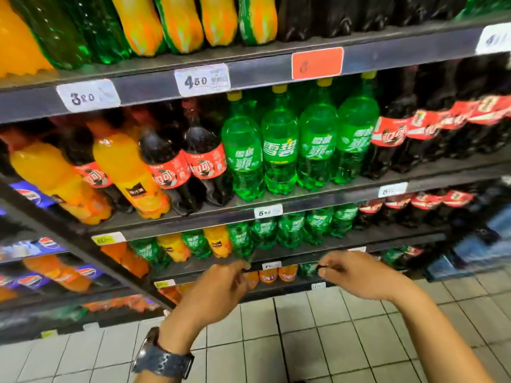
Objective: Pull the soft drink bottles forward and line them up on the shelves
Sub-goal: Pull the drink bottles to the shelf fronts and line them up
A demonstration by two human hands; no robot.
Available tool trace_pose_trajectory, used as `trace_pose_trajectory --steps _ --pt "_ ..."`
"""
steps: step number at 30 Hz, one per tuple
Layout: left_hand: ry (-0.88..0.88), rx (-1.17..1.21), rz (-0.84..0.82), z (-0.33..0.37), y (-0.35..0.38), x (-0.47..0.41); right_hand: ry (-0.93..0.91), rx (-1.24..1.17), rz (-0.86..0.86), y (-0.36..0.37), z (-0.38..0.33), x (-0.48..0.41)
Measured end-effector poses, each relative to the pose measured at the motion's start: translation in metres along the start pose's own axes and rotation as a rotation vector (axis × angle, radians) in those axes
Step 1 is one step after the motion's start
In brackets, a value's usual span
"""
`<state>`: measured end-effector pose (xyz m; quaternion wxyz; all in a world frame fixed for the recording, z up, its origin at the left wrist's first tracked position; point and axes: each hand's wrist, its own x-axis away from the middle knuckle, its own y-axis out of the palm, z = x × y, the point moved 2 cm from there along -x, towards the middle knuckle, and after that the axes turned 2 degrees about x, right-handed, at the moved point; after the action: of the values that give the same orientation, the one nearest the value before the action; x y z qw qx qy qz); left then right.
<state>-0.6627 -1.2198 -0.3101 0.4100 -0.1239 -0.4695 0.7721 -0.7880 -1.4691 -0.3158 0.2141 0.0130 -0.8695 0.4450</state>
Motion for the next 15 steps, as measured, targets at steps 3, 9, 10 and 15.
trace_pose_trajectory --steps 3,9,10,15 --pt "0.047 -0.019 -0.024 0.001 0.001 0.0 0.043 0.008 0.044 0.007 0.0 0.008" --pt "0.127 0.131 0.024 -0.002 0.012 0.001 0.054 -0.035 0.157 0.027 -0.012 0.021" --pt "0.126 0.18 0.061 -0.003 0.016 0.001 0.066 -0.061 0.204 0.03 -0.015 0.023" --pt "0.108 0.441 0.245 0.004 0.023 0.006 0.13 -0.298 0.455 0.021 -0.021 0.039"
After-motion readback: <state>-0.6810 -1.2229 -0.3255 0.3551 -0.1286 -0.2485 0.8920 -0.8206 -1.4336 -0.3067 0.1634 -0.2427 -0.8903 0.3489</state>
